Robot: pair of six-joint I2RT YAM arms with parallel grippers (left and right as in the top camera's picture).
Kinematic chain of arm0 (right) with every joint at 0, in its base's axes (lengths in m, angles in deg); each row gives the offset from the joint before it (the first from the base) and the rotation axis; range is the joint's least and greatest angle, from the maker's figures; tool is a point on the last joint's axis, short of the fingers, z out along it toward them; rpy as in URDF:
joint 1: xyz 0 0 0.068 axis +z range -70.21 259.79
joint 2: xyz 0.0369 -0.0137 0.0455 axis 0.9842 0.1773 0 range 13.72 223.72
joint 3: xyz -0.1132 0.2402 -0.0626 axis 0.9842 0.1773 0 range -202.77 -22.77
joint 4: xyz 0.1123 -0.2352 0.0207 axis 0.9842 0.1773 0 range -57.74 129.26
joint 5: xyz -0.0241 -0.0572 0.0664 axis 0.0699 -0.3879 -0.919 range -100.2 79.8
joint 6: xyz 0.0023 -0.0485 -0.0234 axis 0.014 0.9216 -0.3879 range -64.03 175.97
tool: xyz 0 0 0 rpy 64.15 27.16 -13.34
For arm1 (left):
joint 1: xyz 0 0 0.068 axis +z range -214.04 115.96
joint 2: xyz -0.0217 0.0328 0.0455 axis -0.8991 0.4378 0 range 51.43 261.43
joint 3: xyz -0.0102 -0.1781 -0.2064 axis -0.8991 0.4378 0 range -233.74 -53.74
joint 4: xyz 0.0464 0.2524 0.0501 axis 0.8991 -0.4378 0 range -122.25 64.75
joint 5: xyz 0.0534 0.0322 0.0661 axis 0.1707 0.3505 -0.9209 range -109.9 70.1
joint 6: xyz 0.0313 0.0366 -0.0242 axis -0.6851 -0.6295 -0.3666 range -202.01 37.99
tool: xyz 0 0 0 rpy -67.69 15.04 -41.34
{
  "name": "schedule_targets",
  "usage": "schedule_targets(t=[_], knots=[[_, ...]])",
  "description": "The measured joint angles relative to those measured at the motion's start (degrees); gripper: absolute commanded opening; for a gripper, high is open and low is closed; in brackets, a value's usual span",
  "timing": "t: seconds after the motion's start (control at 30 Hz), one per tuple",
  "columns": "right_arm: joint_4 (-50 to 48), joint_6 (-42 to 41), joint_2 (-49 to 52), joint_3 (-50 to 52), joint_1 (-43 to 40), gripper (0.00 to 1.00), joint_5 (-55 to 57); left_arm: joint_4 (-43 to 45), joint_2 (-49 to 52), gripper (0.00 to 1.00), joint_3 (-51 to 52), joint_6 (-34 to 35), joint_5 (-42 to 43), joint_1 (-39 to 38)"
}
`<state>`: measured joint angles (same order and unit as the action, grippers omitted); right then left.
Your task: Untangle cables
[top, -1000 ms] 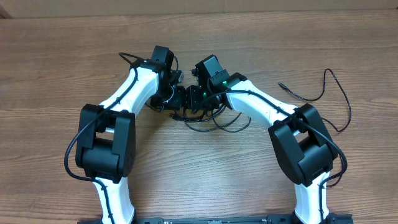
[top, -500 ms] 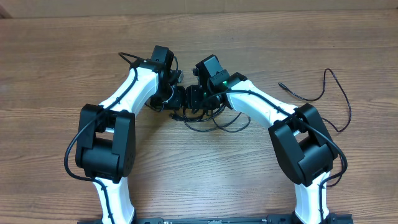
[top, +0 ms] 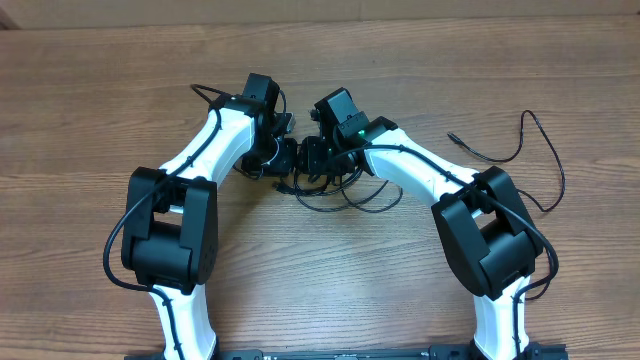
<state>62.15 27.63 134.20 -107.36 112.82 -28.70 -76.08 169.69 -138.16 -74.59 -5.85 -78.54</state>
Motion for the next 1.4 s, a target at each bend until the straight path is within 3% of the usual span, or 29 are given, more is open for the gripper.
schedule_targets(t=[0.43,0.6,1.0,1.4], knots=[[-9.5,-4.1,0.0,5.2,1.6,0.38,1.7,0.3,0.0,0.04,0.0,0.0,0.0,0.0],[-10.6,-4.7,0.0,5.2,2.9,0.31,2.6,0.7,0.0,0.04,0.0,0.0,-0.6,0.1],[-13.0,-7.1,0.0,6.6,3.1,0.31,7.0,0.7,0.0,0.04,0.0,0.0,-0.6,0.3],[-13.8,-7.6,0.0,7.1,3.8,0.18,7.9,1.1,0.0,0.04,0.0,0.6,-0.6,0.3]])
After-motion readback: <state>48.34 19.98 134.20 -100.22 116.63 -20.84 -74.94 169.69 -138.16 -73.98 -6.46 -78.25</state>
